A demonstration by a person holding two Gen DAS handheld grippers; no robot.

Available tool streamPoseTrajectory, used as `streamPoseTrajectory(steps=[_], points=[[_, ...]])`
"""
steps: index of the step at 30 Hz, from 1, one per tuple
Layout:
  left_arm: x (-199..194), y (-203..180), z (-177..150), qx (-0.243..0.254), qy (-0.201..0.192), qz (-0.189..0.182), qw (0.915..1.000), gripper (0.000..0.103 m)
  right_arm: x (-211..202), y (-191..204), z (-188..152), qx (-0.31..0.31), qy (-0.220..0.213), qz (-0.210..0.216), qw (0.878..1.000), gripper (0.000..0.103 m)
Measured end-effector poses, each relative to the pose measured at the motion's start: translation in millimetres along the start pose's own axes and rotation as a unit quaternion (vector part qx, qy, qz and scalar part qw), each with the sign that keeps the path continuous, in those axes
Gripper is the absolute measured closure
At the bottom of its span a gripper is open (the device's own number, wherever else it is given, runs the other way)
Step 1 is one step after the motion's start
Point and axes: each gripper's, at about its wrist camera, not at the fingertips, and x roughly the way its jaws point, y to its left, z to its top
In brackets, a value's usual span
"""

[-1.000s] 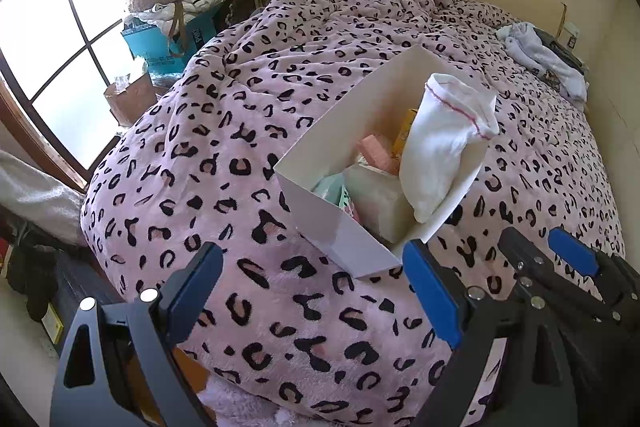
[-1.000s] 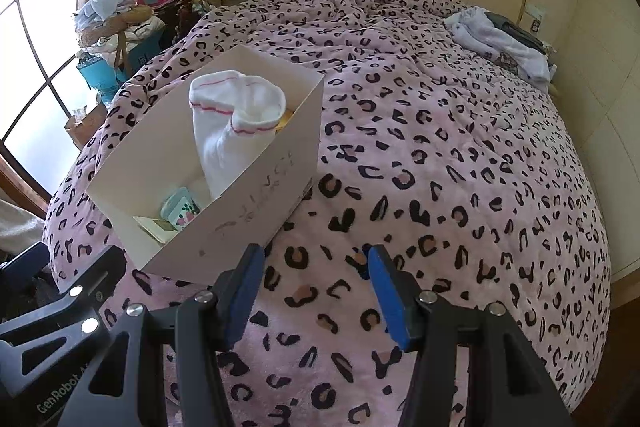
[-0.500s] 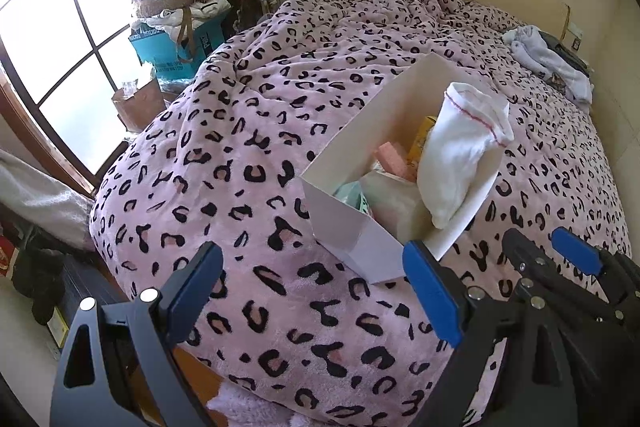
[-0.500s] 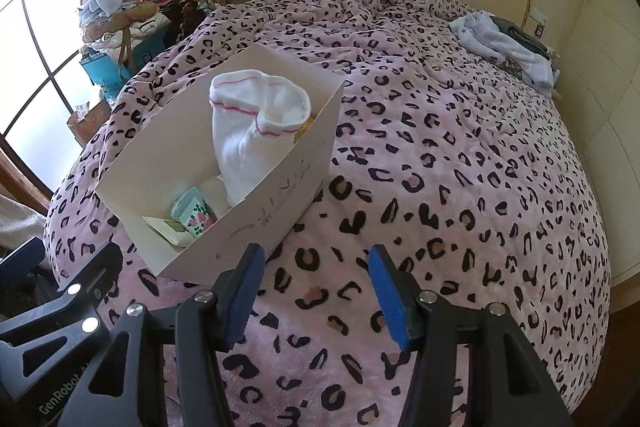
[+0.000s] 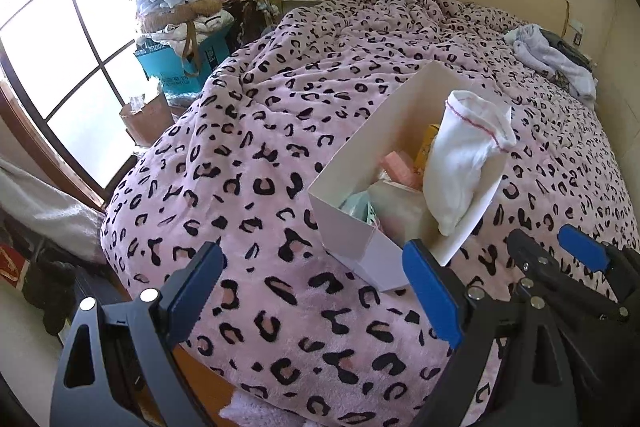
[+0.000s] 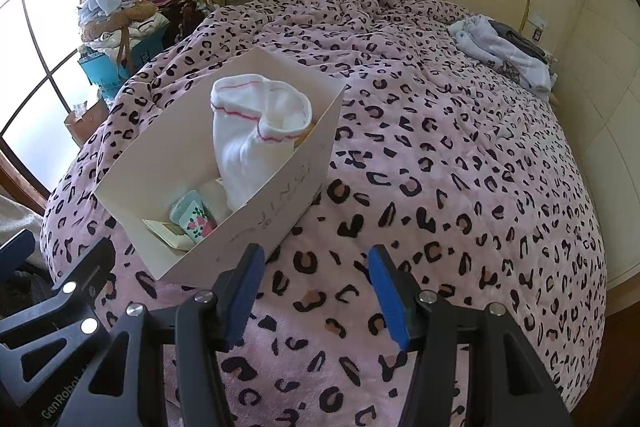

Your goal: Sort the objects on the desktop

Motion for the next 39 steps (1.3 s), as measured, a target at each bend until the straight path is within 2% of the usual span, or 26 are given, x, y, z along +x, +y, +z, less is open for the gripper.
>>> streamPoseTrajectory(steps=[9, 14, 22, 39], points=[[6, 5, 0, -0.018, 0.014, -0.014, 0.9996, 0.011, -2, 3, 2, -0.007, -0.002, -0.002, 1.0, 0.047], [6, 3, 1, -0.013, 0.011, -0.011, 0.9998, 0.011, -1, 3, 2, -0.007, -0.002, -0.005, 1.0, 0.047], [14, -4, 4, -0.006, 0.021, -0.034, 0.9992, 0.011, 2, -6, 2, -0.001, 0.002, -0.012, 1.0, 0.047], [15, -8, 7, 0.0, 0.018, -0.032, 0.9993, 0.011, 4, -7, 3, -0.001, 0.003, -0.011, 1.0, 0.047]])
